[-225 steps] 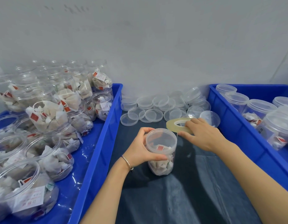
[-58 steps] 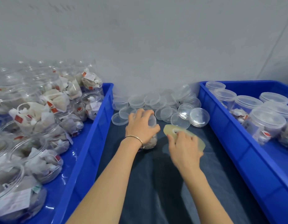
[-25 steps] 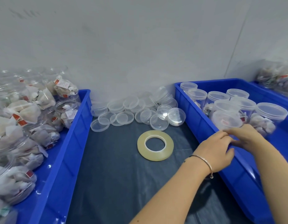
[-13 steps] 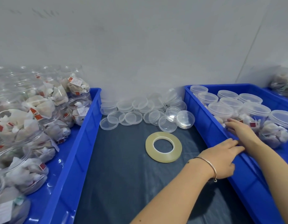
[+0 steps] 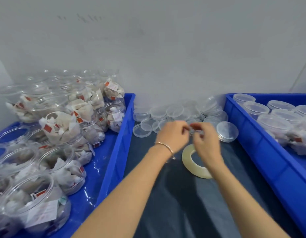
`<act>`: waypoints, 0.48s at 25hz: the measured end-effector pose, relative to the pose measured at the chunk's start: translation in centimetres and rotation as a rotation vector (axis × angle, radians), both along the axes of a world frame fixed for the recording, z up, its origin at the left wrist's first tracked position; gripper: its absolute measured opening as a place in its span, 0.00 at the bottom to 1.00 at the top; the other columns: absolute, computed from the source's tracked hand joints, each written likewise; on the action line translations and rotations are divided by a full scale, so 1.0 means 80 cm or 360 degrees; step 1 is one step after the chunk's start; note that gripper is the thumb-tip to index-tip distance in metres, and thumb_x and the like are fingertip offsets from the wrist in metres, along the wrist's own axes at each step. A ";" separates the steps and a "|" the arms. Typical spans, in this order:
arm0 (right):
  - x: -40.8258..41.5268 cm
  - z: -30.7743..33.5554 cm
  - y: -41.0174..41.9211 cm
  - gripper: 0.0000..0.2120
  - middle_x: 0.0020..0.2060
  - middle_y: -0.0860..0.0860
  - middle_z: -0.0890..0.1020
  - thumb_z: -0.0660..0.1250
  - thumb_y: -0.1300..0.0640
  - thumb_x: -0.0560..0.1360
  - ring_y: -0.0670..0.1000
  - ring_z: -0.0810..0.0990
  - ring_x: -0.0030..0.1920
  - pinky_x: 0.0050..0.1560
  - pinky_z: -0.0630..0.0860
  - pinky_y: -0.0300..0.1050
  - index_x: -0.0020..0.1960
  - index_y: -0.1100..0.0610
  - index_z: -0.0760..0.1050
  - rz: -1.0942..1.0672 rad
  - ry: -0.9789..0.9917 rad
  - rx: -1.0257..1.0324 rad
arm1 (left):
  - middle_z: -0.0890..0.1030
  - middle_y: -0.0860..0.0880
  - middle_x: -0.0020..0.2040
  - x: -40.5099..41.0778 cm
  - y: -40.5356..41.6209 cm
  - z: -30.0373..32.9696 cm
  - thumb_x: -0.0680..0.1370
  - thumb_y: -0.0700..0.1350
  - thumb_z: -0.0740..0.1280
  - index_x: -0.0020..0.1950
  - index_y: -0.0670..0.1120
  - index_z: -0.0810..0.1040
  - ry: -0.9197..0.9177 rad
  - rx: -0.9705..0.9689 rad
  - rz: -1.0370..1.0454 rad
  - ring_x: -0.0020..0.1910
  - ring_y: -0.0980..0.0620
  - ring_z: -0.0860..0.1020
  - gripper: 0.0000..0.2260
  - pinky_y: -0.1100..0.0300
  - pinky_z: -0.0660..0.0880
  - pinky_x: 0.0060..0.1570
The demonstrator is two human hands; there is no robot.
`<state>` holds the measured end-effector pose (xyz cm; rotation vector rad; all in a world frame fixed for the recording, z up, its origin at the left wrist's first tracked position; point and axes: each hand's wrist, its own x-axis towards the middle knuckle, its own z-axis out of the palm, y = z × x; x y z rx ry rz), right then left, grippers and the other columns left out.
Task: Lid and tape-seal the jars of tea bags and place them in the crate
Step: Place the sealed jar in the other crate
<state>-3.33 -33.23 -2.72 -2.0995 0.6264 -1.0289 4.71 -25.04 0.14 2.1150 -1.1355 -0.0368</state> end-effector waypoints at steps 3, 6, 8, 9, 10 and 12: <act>0.061 -0.007 0.080 0.18 0.58 0.56 0.76 0.59 0.69 0.74 0.53 0.74 0.58 0.53 0.65 0.34 0.63 0.63 0.72 0.0319 0.0053 0.0110 | 0.83 0.42 0.50 0.081 0.043 0.012 0.75 0.35 0.61 0.51 0.41 0.81 0.0116 -0.0245 0.0460 0.51 0.43 0.79 0.11 0.54 0.74 0.54; 0.110 0.000 0.150 0.16 0.62 0.54 0.70 0.58 0.64 0.77 0.48 0.69 0.58 0.51 0.63 0.34 0.65 0.60 0.68 0.0617 0.0143 0.0169 | 0.79 0.39 0.54 0.149 0.093 0.008 0.75 0.33 0.61 0.55 0.38 0.77 0.0138 -0.0409 0.0827 0.54 0.41 0.77 0.11 0.53 0.71 0.56; 0.134 0.006 0.186 0.12 0.61 0.55 0.69 0.57 0.63 0.77 0.52 0.70 0.56 0.52 0.67 0.43 0.60 0.62 0.68 0.0738 0.0252 0.0121 | 0.77 0.37 0.57 0.182 0.119 -0.005 0.75 0.34 0.61 0.60 0.40 0.74 0.0173 -0.0309 0.0978 0.56 0.39 0.75 0.14 0.53 0.69 0.55; 0.142 0.006 0.199 0.13 0.61 0.57 0.68 0.58 0.63 0.77 0.55 0.70 0.57 0.54 0.69 0.48 0.61 0.63 0.67 0.0750 0.0372 0.0056 | 0.76 0.35 0.57 0.195 0.128 -0.012 0.76 0.34 0.61 0.63 0.42 0.73 0.0199 -0.0202 0.0974 0.56 0.38 0.74 0.16 0.52 0.69 0.55; 0.150 0.005 0.208 0.16 0.63 0.58 0.67 0.59 0.62 0.77 0.57 0.69 0.59 0.56 0.69 0.49 0.64 0.65 0.65 0.0733 0.0522 -0.0040 | 0.76 0.33 0.58 0.205 0.133 -0.018 0.76 0.35 0.61 0.66 0.44 0.71 0.0222 -0.0084 0.0931 0.56 0.36 0.74 0.18 0.51 0.69 0.55; 0.160 -0.002 0.218 0.24 0.68 0.60 0.62 0.60 0.60 0.78 0.59 0.63 0.67 0.65 0.65 0.47 0.70 0.67 0.58 0.0660 0.0787 -0.0260 | 0.75 0.33 0.60 0.220 0.135 -0.028 0.77 0.36 0.61 0.72 0.48 0.65 0.0259 0.0122 0.0799 0.57 0.35 0.74 0.23 0.50 0.69 0.56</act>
